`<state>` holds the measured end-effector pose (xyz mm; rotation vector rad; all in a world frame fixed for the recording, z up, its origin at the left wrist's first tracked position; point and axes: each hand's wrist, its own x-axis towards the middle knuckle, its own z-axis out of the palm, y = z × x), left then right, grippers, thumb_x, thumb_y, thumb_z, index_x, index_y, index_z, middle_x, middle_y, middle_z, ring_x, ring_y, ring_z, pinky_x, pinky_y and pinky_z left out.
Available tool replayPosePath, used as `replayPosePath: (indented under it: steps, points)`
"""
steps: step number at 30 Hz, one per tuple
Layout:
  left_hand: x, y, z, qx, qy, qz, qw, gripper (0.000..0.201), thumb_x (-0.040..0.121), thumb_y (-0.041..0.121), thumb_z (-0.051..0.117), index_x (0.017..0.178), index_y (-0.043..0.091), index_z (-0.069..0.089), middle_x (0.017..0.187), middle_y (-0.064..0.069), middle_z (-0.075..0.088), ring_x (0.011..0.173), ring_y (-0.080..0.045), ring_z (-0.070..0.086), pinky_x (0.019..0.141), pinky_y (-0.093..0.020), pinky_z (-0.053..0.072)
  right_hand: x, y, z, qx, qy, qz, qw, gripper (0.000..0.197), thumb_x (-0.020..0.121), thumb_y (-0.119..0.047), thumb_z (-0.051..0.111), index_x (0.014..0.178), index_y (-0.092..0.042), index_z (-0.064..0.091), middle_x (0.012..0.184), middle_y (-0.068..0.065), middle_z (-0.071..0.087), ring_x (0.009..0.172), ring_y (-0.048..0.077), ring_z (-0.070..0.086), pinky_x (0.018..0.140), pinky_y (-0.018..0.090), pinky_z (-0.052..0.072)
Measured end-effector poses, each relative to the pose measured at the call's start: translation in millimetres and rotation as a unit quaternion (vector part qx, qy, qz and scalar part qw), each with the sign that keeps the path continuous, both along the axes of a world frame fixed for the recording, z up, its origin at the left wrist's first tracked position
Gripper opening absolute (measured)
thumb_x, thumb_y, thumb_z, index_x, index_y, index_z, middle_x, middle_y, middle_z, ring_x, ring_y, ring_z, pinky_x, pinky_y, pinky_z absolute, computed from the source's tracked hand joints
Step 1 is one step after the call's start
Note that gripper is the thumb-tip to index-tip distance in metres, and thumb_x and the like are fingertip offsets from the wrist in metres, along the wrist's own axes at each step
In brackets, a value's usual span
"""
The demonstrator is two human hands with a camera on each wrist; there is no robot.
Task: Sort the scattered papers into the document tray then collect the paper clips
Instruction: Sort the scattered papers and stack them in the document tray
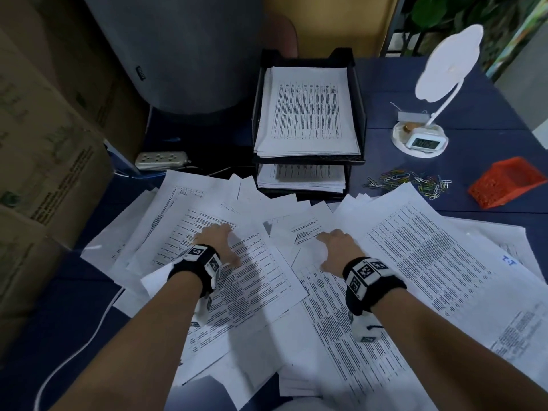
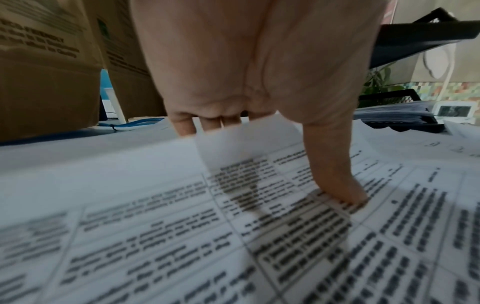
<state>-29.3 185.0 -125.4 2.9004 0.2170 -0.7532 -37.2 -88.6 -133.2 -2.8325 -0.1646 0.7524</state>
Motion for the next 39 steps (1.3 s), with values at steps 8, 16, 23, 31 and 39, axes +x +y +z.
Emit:
replayPosePath:
  steps: [8,16,23,31,39]
  points:
    - [9.2,-34.7,22.4,-0.297,-0.036,0.065,0.952,0.036,0.083,0.015,0.07,0.118,0.012,0.059,0.113,-0.002,0.061,0.103,-0.022,0.057,0.087,-0.03,0.048,-1.0,19.7,14.0,0.368,0.064,-0.177,0.91,0.062,0.082,-0.051,0.066,0.135,-0.022,0.047,0.135,-0.006,0.048,0.125,0.013,0.046,0.104,0.03,0.037]
    - [23.4,-18.8,52.4,-0.453,-0.143,0.191,0.859,0.02,0.081,0.015,0.072,0.095,0.005,0.061,0.089,-0.007,0.064,0.077,-0.02,0.057,0.067,-0.029,0.048,22.8,-9.8,27.2,0.494,-0.022,-0.352,0.794,0.043,0.066,-0.033,0.084,0.101,-0.022,0.061,0.109,0.015,0.066,0.092,0.029,0.067,0.084,0.048,0.055]
    - [30.3,-25.5,79.9,-0.595,-0.24,0.235,0.73,0.033,0.085,0.005,0.065,0.117,0.012,0.06,0.109,-0.003,0.068,0.097,-0.015,0.066,0.077,-0.024,0.053,32.1,7.3,60.9,0.587,-0.06,-0.321,0.741,0.007,0.089,-0.004,0.062,0.095,-0.007,0.064,0.088,0.002,0.07,0.073,0.006,0.067,0.067,0.023,0.052]
    - [23.7,-36.4,72.5,-0.608,-0.236,0.244,0.717,0.021,0.08,0.003,0.071,0.096,0.016,0.065,0.097,-0.002,0.069,0.094,-0.017,0.065,0.085,-0.033,0.053,33.4,11.0,76.4,0.579,-0.123,-0.281,0.755,0.016,0.086,0.004,0.062,0.1,-0.004,0.062,0.099,0.011,0.068,0.085,0.016,0.066,0.083,0.032,0.055]
    - [22.7,-35.5,65.5,-0.6,-0.221,0.276,0.717,0.016,0.08,0.017,0.074,0.094,0.022,0.068,0.1,-0.003,0.072,0.096,-0.02,0.067,0.084,-0.037,0.053,24.3,-5.0,51.0,0.485,-0.056,-0.291,0.823,0.018,0.089,-0.01,0.063,0.107,-0.016,0.062,0.105,0.003,0.069,0.095,0.018,0.064,0.081,0.025,0.049]
